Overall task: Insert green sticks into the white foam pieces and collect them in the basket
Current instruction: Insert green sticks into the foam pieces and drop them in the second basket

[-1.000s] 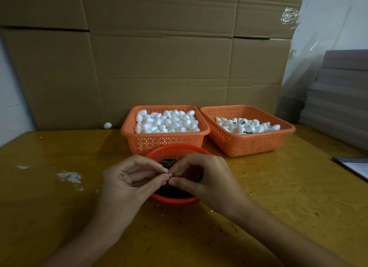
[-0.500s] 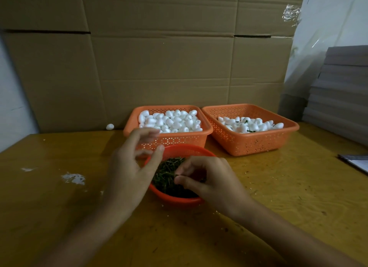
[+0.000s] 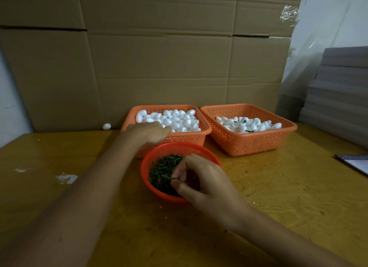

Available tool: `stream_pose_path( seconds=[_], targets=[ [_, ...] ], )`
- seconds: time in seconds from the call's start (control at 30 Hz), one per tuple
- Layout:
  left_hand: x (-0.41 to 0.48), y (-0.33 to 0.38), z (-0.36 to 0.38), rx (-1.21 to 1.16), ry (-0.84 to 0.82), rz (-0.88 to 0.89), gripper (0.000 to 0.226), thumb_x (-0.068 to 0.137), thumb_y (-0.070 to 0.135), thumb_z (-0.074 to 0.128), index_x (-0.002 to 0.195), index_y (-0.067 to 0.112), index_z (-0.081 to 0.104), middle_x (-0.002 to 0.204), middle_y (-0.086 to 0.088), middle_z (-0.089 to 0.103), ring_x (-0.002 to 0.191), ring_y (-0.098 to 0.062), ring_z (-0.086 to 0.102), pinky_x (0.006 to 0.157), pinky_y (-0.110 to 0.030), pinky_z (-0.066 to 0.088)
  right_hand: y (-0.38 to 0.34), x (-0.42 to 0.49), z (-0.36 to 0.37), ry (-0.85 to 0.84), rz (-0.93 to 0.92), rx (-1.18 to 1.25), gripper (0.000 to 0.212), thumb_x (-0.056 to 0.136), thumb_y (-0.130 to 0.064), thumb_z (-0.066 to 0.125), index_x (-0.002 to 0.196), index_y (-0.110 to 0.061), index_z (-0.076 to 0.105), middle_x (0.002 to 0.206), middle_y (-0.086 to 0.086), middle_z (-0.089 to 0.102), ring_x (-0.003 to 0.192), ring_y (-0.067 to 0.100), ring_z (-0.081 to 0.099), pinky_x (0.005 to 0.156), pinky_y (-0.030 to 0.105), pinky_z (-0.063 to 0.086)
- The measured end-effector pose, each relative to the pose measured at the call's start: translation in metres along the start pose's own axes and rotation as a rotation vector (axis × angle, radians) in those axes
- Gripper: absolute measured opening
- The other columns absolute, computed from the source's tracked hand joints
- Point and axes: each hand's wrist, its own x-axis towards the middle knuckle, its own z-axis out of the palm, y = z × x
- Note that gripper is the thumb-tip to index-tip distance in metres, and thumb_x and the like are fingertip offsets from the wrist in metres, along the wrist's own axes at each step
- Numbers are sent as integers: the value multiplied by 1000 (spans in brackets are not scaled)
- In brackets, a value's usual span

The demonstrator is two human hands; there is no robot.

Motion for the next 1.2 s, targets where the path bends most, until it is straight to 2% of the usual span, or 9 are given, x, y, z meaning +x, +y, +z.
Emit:
stream_pose_path(
  seconds=[0.27,0.47,0.67,0.8,0.93,0.97,1.0,1.03,1.2],
  targets=[
    [7,-24,-10,-312,175,125,30,92,17,72,63,12,71,81,-10,72,100,-28,67,91,-40,53,1,1,0,11,-2,41,10,94,-24,72,94,-29,63,91,-13,63,90,8,62,72,25,47],
    [3,-32,-17,-752,174,50,30,71,-9,87,95,8,82,103,-20,78,60,-11,70,51,-19,56,1,1,-1,14,6,52,8,95,-25,71,95,-29,64,92,-13,64,93,9,63,75,29,48],
    [12,-37,-17,-592,160,163,3,90,16,82,90,13,80,102,-11,79,91,-23,72,95,-40,57,0,1,-2,17,13,50,7,96,-24,72,96,-27,65,93,-14,64,94,8,62,76,24,47],
    [10,-18,-8,-268,-112,149,61,101,67,48,70,19,70,67,8,69,75,-13,64,81,-31,48,0,1,-3,10,17,60,8,95,-24,71,96,-27,64,94,-13,65,95,8,63,78,30,49],
    [16,-16,-5,-234,54,174,49,94,69,58,76,25,68,76,2,67,96,-16,62,89,-36,44,-1,1,-3,8,17,59,7,96,-23,72,96,-26,65,95,-12,65,96,9,63,78,29,49],
    [17,-19,-6,-272,99,173,55,89,66,67,103,14,57,72,0,64,89,-16,62,83,-35,44,-1,1,-3,8,16,57,7,96,-23,72,96,-26,65,95,-12,65,96,8,63,79,29,49],
    [19,-24,-7,-341,138,174,54,84,58,75,58,22,44,66,-1,63,80,-16,62,76,-33,45,-1,1,-4,8,16,55,8,96,-23,72,97,-25,65,95,-12,65,96,8,63,79,30,49],
    [20,-28,-7,-435,175,184,29,82,43,82,68,18,78,68,0,68,76,-17,65,74,-32,48,-1,1,-4,7,18,55,8,96,-23,72,97,-26,65,95,-12,65,96,8,63,79,30,49],
    [7,-34,2,-901,438,160,28,74,-10,83,86,15,80,93,2,80,86,-15,75,71,-27,54,-2,2,-4,18,43,56,5,96,-27,72,96,-29,68,95,-17,68,96,4,64,75,21,47]
  ],
)
